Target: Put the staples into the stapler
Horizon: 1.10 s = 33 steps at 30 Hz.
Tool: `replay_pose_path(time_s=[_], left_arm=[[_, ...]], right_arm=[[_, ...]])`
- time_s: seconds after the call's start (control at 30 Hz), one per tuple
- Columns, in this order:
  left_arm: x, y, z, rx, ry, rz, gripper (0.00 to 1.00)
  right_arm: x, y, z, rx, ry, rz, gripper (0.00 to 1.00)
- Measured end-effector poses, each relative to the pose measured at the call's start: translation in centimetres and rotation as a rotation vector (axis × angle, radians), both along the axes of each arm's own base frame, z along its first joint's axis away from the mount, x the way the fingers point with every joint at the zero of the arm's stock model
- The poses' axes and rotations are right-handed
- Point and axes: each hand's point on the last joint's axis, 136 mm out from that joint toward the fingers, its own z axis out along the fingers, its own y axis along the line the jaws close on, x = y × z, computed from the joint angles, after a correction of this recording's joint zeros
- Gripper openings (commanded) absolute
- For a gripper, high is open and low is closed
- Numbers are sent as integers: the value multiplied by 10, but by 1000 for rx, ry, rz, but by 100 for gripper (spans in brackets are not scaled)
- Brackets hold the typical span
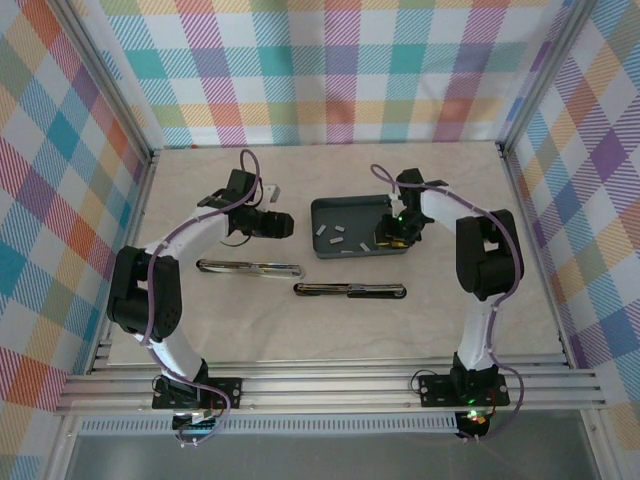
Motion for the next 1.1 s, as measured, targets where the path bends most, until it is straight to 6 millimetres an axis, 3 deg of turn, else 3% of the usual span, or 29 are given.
replay_pose_path(time_s=[0.43,0.6,0.83,1.1], left_arm=[[-9,3,-6,21,38,-13,70],[-16,1,-4,19,44,-50,70],[-23,-10,17,-42,-55,-142,70],[-32,-11,19,-115,-132,-176,72]], right_arm=[[-39,-60,-2,-70,50,-121,46],[-45,-66,18,-73,8,-111,45],[-29,-45,72,-39,-192,66,45],[-17,18,104,12,-428,523,46]])
